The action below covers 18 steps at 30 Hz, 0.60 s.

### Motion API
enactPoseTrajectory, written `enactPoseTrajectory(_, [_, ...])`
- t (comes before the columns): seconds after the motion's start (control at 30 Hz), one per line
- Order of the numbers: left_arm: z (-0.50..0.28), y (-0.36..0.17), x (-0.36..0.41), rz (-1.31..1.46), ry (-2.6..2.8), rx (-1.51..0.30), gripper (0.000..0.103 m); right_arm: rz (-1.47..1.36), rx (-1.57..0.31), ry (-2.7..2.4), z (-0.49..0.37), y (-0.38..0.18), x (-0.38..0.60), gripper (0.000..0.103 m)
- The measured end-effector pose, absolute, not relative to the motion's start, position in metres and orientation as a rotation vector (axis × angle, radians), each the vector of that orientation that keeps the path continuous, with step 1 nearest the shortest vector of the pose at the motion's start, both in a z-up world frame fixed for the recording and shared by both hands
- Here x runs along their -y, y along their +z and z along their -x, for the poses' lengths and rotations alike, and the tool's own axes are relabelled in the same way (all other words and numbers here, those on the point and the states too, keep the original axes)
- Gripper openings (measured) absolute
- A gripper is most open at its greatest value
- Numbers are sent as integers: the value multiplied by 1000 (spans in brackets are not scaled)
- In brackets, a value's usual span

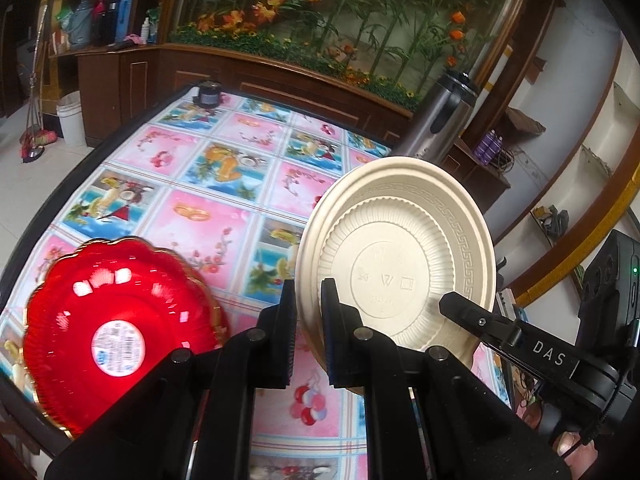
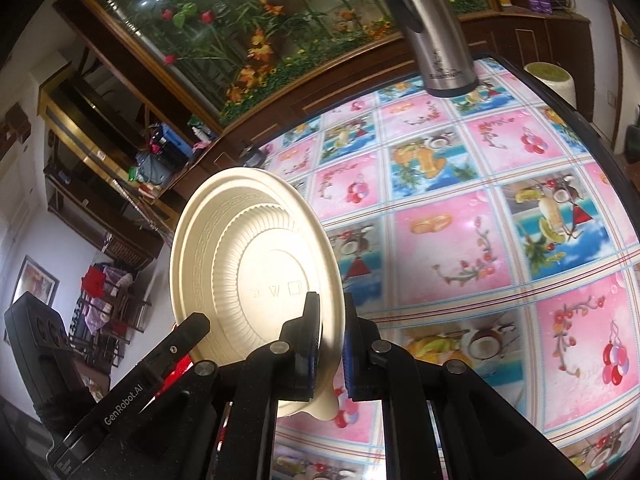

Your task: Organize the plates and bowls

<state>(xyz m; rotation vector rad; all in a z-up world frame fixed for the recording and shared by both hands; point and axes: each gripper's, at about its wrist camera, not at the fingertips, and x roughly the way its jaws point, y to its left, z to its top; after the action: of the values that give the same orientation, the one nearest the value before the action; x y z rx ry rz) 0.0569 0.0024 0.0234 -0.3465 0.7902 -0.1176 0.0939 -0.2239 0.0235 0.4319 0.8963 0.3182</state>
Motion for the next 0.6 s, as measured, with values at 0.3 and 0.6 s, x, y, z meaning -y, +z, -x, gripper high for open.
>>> enactPoseTrajectory(0.3, [-40, 26, -34, 369, -70, -768, 9, -390, -900, 377, -85, 29, 189, 10])
enactPoseTrajectory(0.6, [-29, 27, -57, 389, -23, -750, 9, -361, -907, 424, -82, 31, 161, 10])
